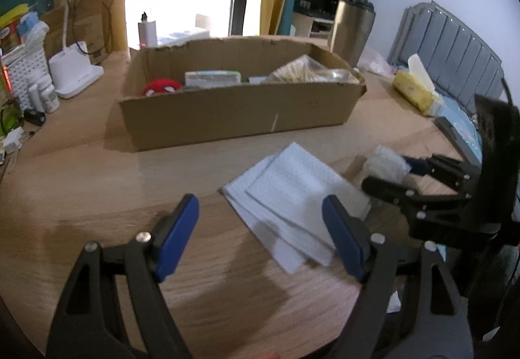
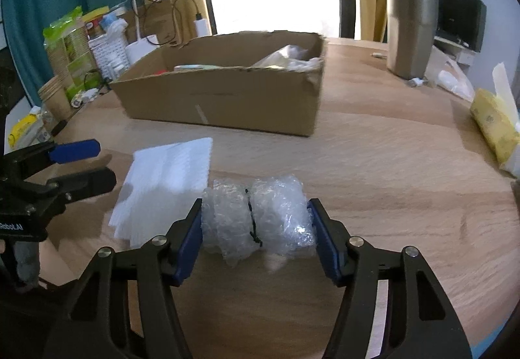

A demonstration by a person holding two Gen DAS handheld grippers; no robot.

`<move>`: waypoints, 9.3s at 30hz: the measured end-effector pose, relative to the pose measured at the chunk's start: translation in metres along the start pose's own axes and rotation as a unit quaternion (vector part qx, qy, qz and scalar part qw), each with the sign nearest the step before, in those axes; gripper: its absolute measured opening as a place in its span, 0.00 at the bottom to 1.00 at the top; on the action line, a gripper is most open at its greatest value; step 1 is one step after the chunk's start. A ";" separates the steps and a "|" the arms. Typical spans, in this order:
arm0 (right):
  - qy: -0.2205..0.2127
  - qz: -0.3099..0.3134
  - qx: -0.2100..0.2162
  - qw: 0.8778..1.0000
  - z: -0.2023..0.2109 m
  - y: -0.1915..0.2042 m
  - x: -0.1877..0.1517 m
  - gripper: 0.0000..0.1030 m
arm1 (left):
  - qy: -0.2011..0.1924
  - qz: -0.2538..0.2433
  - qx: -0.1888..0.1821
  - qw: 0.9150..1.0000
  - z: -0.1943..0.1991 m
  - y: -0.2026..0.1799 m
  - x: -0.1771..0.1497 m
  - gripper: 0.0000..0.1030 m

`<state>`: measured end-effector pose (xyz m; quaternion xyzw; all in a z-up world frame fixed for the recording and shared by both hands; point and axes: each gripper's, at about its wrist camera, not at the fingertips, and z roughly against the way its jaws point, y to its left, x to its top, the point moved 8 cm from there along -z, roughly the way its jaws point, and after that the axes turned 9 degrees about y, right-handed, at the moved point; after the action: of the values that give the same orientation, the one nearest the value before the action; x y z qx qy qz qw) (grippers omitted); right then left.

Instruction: Organize soft objects

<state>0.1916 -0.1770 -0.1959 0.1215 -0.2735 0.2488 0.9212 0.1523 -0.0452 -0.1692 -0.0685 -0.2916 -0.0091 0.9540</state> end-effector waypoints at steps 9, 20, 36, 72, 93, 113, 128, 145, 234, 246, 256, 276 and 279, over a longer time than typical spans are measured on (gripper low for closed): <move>-0.005 -0.006 0.010 1.000 0.001 -0.021 0.004 0.63 | 0.016 -0.036 0.013 0.999 -0.019 -0.021 0.010 0.77; -0.010 -0.032 0.019 0.999 0.002 -0.042 0.008 0.63 | 0.056 -0.080 0.022 0.995 -0.052 -0.045 0.014 0.77; -0.002 -0.036 0.025 0.999 0.000 -0.042 0.010 0.63 | 0.058 -0.111 -0.009 0.992 -0.047 -0.054 0.011 0.23; -0.053 0.025 0.004 0.998 0.041 0.022 0.085 0.63 | -0.063 -0.054 -0.063 0.995 0.049 0.006 0.054 0.20; -0.073 0.042 0.014 0.996 0.036 0.022 0.135 0.63 | -0.102 -0.031 -0.052 0.993 0.050 0.044 0.103 0.20; -0.048 0.042 0.031 0.997 -0.019 0.019 0.170 0.63 | -0.083 -0.011 -0.047 0.995 -0.001 0.071 0.132 0.20; -0.020 0.047 0.043 0.998 -0.059 0.029 0.181 0.63 | -0.026 0.013 -0.034 0.999 -0.054 0.090 0.131 0.22; -0.010 0.032 0.021 0.999 -0.064 0.025 0.178 0.76 | -0.030 0.017 -0.014 0.999 -0.048 0.091 0.133 0.58; -0.234 0.007 -0.064 0.970 0.230 0.056 0.054 0.78 | -0.261 -0.016 0.035 0.965 0.231 -0.015 0.036 0.94; -0.229 0.007 -0.058 0.972 0.225 0.058 0.054 0.78 | -0.269 -0.004 0.037 0.963 0.232 -0.011 0.039 0.94; -0.229 0.007 -0.058 0.972 0.225 0.058 0.054 0.78 | -0.265 -0.003 0.038 0.963 0.231 -0.008 0.037 0.94; -0.226 0.010 -0.057 0.972 0.221 0.061 0.051 0.78 | -0.265 -0.002 0.038 0.964 0.229 -0.008 0.035 0.94; -0.226 0.009 -0.056 0.972 0.221 0.061 0.052 0.78 | -0.264 -0.002 0.037 0.964 0.228 -0.007 0.034 0.94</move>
<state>0.0994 -0.1849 0.0197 0.1198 -0.4892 0.2076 0.8386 0.0535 -0.0208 0.0381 -0.0329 -0.5333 0.0182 0.8451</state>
